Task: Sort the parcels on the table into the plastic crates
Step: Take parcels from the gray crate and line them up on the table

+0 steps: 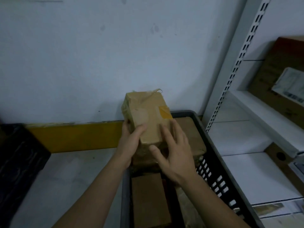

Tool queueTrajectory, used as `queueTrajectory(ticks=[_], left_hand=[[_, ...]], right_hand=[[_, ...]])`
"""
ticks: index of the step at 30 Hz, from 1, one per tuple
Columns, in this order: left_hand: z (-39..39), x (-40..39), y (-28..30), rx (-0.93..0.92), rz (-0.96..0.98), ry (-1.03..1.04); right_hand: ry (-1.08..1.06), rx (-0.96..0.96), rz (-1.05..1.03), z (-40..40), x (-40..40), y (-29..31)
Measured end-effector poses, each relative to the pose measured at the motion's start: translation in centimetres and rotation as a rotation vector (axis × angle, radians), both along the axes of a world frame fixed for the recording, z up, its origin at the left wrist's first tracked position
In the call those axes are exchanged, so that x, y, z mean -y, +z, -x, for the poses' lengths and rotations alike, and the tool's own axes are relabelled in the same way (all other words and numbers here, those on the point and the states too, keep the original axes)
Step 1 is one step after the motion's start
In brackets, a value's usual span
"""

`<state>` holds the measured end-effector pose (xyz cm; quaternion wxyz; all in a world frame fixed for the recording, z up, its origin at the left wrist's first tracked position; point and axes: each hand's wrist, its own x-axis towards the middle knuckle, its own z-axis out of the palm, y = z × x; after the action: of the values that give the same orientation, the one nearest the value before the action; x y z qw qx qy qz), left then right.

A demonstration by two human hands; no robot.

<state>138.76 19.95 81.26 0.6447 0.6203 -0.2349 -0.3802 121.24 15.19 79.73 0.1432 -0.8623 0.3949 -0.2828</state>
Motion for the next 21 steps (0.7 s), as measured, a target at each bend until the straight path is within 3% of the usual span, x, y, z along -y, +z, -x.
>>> queueTrajectory(ticks=[3,7,12,17,21], left_hand=[[-1.4,-0.2,-0.1,-0.051,0.033,0.051],[-2.2,-1.0,-0.5,-0.094,0.025,0.116],[-2.6,-2.1,-1.1,-0.073,-0.006,0.119],[-2.9,-3.3,-1.5,-0.046,-0.04,0.13],[-3.0,-4.0,-1.4,-0.063,-0.028,0.146]], right_hand=[[-0.158,-0.028,-0.099,2.9,2.6,-1.6],[-0.375,-0.454,-0.139,4.2,6.4,-5.1],[-0.408,-0.714,-0.221,3.1,7.3,-6.6],[-0.39,-0.666,-0.358,1.8,6.7,-7.1],[-0.388,-0.551,-0.315,2.0,6.9,-7.1]])
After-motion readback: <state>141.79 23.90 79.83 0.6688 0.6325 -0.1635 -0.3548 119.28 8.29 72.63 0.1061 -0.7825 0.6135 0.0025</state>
